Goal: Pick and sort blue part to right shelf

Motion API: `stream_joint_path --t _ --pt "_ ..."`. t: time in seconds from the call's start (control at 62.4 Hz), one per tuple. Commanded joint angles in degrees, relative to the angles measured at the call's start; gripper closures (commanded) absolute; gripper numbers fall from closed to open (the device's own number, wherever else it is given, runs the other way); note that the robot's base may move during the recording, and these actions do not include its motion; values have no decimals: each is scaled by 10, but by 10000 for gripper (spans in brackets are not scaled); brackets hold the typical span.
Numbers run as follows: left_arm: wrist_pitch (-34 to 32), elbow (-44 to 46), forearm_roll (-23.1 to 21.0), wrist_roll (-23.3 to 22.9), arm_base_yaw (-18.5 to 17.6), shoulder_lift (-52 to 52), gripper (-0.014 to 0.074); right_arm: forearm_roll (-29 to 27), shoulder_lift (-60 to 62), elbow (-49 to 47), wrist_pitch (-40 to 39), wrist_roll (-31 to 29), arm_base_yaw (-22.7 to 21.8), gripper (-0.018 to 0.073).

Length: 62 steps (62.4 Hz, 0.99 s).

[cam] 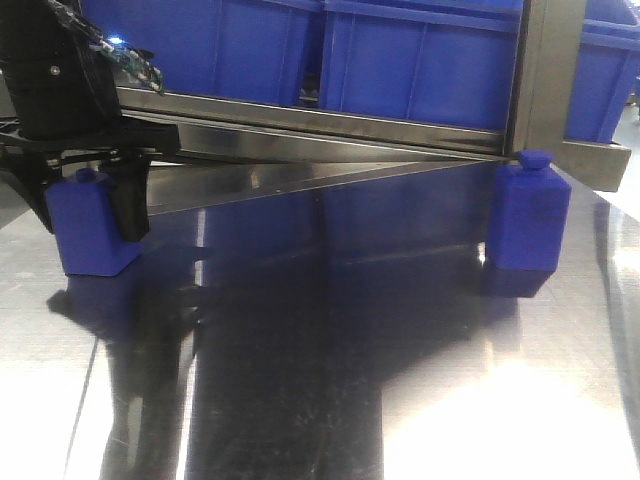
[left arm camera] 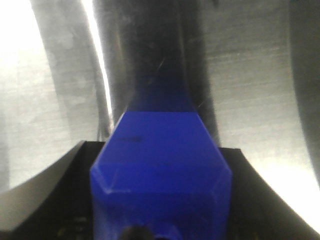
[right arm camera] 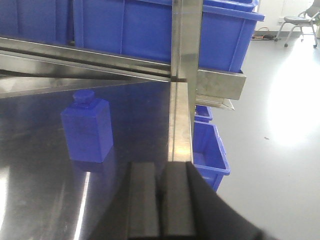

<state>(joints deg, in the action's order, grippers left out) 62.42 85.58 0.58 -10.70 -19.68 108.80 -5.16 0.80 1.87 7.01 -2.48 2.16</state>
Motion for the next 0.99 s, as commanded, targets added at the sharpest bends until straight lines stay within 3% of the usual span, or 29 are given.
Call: stream_joint_path --t 0.0,0.273,0.497,0.802,0.978 --pt "14 32 2 -4 0 -28 324 1 10 -13 -52 -1 -2 522" --pt "23 57 3 -4 0 -94 324 1 10 -13 -52 -1 -2 522" --pt "-54 1 46 1 -8 -240 324 1 10 -13 -54 -1 -2 522" --pt "-262 -210 71 0 -13 -511 325 -11 10 -19 -99 -1 -2 522" --pt "-377 -337 73 0 -13 -667 325 -22 10 -66 -74 -1 -2 522"
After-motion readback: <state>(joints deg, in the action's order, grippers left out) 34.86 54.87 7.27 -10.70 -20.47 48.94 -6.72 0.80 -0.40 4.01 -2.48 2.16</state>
